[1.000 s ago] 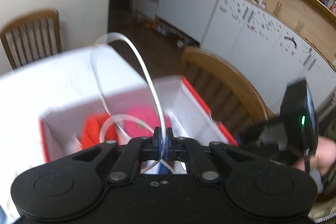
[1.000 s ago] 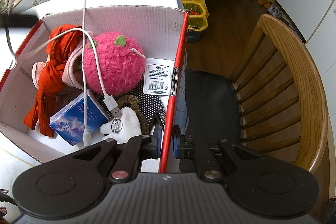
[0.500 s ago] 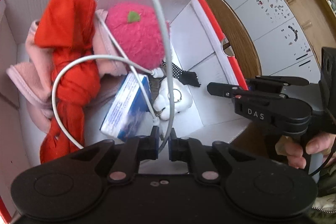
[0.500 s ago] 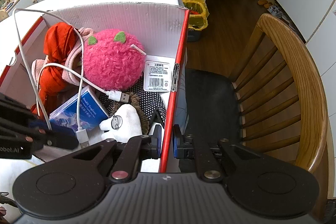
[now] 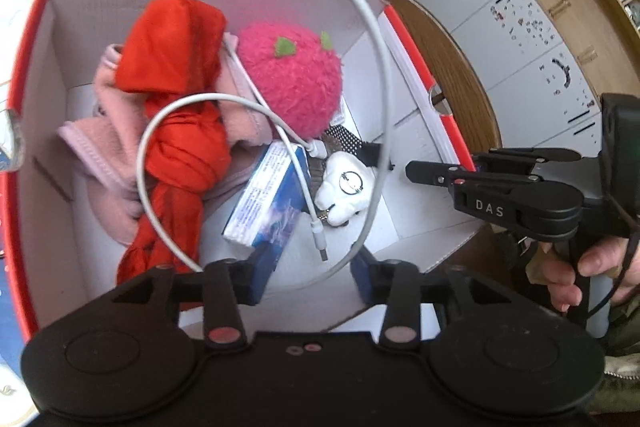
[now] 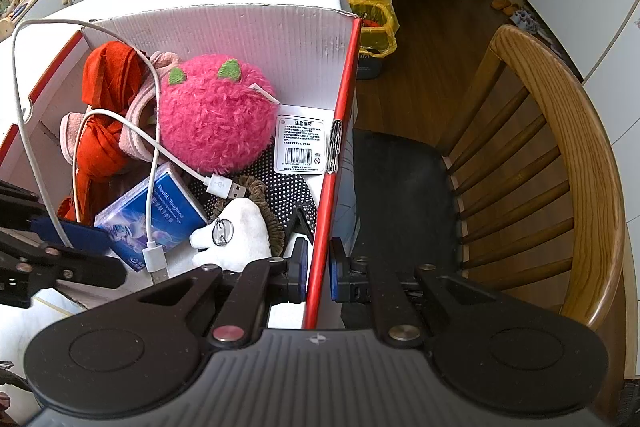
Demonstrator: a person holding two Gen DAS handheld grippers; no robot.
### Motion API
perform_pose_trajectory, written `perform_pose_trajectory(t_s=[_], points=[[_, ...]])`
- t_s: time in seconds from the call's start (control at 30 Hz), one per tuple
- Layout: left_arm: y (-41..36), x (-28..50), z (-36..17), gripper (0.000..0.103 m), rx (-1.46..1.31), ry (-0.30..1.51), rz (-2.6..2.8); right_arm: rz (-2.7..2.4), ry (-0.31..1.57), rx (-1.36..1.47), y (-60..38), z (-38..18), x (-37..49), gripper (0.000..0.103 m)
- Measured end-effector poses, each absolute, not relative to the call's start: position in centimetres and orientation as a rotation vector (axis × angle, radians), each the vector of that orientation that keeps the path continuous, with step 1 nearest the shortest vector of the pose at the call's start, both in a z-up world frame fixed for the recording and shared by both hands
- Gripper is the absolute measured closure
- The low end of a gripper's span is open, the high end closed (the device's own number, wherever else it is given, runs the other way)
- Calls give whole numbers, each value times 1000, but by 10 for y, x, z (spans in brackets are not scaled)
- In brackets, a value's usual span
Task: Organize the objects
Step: 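Lower the white cable into the box and open the left gripper, then withdraw the left gripper from the box toward the black cable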
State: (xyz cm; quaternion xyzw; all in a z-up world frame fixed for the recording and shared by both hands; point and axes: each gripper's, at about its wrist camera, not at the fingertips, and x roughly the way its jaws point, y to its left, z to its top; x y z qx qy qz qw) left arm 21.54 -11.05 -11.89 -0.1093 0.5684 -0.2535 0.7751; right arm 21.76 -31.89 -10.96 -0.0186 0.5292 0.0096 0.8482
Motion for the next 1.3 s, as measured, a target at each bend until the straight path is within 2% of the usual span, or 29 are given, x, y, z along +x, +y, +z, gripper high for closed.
perform_pose_trajectory(t_s=[0.07, 0.17, 0.3, 0.57, 0.93, 1.03, 1.17, 1.3], points=[[-106, 213, -114, 49, -241, 1212, -537, 20, 1116, -40, -319, -110, 217, 93], [-99, 207, -105, 43, -236, 1176, -519, 19, 1115, -39, -319, -110, 217, 93], [-91, 196, -88, 39, -211, 1105, -485, 19, 1115, -39, -319, -110, 218, 93], [-74, 184, -63, 24, -188, 1012, -424, 18, 1116, -40, -319, -109, 218, 93], [-55, 174, -45, 19, -137, 927, -334, 16, 1117, -43, -319, -110, 219, 93], [-47, 174, -43, 16, -124, 909, -301, 13, 1118, -45, -319, -111, 219, 93], [-35, 172, -40, 4, -110, 879, -250, 9, 1121, -50, -319, -110, 219, 93], [-20, 171, -37, 2, -91, 848, -188, 4, 1124, -54, -319, -111, 220, 93]])
